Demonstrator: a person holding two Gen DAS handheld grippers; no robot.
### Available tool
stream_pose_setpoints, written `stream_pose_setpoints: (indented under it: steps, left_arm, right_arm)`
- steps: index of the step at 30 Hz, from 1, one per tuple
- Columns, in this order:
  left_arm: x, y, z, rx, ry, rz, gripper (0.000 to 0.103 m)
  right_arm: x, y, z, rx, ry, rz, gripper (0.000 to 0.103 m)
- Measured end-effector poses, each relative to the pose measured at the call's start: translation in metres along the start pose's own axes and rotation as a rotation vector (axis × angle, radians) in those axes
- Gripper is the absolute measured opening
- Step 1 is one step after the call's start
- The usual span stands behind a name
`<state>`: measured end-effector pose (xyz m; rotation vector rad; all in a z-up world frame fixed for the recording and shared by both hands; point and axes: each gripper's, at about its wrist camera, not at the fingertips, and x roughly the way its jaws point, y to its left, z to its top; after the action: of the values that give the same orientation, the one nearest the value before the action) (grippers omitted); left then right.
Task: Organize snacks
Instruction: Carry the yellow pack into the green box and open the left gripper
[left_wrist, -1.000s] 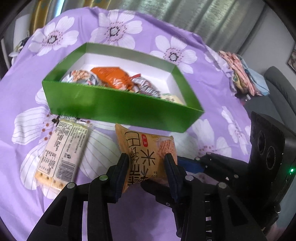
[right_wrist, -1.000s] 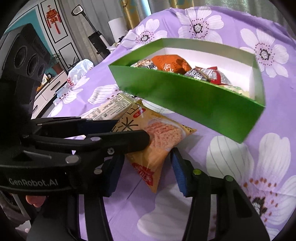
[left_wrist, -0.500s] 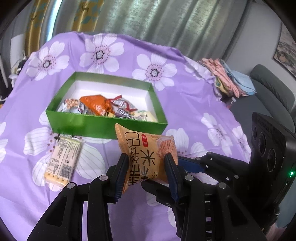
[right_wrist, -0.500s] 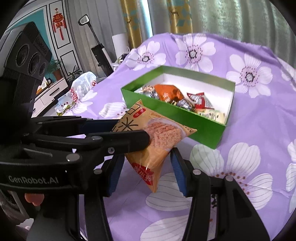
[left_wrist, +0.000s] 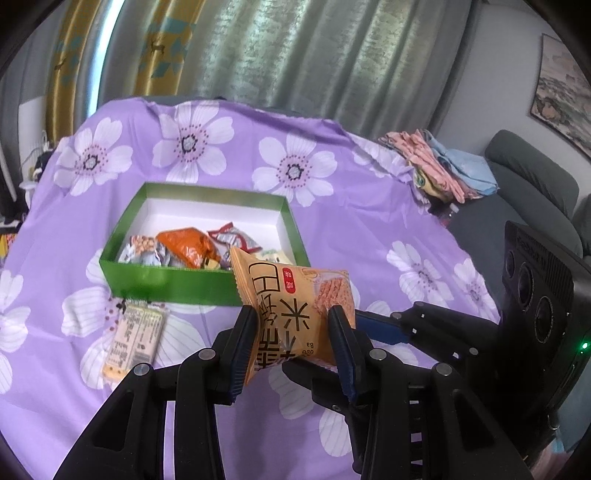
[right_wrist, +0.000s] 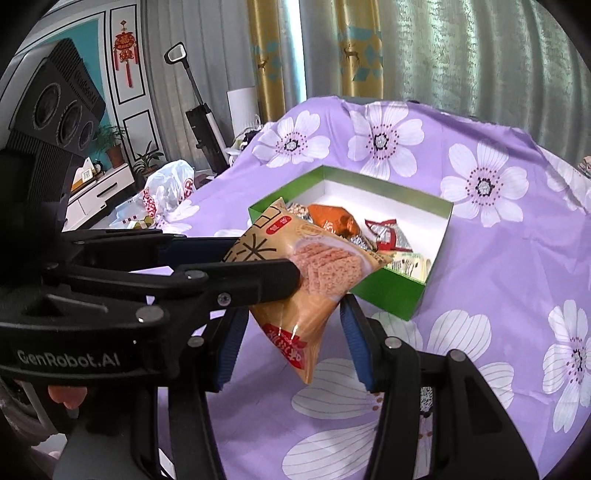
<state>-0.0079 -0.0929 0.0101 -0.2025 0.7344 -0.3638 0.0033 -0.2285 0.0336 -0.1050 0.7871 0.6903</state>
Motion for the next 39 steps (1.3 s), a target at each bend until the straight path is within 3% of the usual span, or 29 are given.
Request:
stream_pose_setpoints:
  steps: [16, 39]
  left_arm:
    - [0.021, 0.009, 0.036, 0.024, -0.023, -0.007, 0.040]
    - [0.091, 0.045, 0.070, -0.008, 0.010, 0.020, 0.040]
  right_arm:
    - [0.017, -0.020, 0.029, 0.005, -0.037, -0.015, 0.052]
    - [0.087, -0.064, 0.061, 0.038, 0.011, -0.007, 0.052]
